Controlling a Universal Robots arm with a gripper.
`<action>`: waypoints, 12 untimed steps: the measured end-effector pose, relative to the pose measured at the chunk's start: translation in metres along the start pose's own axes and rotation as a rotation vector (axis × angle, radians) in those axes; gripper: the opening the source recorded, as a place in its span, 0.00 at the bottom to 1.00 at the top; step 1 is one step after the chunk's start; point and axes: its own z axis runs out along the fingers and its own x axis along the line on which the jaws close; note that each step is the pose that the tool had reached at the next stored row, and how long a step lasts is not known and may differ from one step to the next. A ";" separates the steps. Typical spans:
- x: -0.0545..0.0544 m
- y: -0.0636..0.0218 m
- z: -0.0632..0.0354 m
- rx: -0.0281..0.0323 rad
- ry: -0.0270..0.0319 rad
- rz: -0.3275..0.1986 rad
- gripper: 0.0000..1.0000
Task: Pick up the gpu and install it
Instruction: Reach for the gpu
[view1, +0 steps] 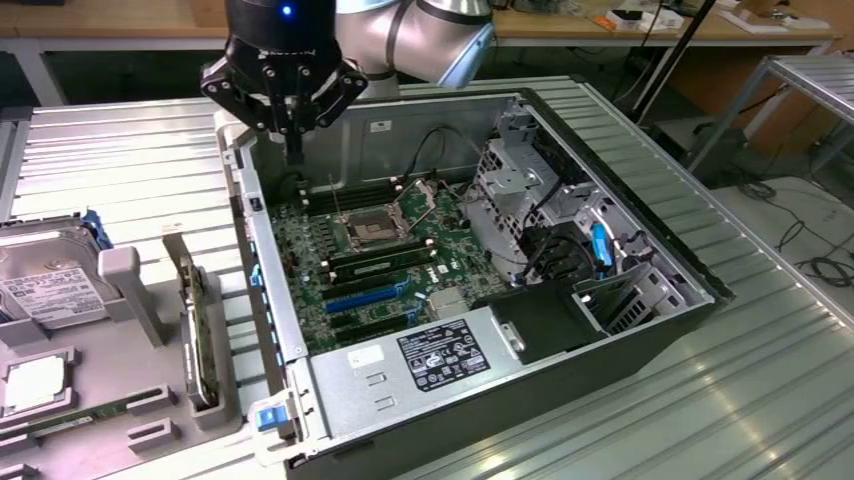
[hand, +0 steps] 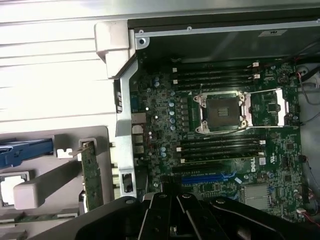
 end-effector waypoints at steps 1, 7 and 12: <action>0.002 -0.0004 -0.0001 0.0000 0.0000 0.000 0.11; 0.013 -0.0045 -0.0006 0.0001 0.0000 0.000 0.11; 0.022 -0.0089 -0.0009 0.0000 0.0000 0.000 0.11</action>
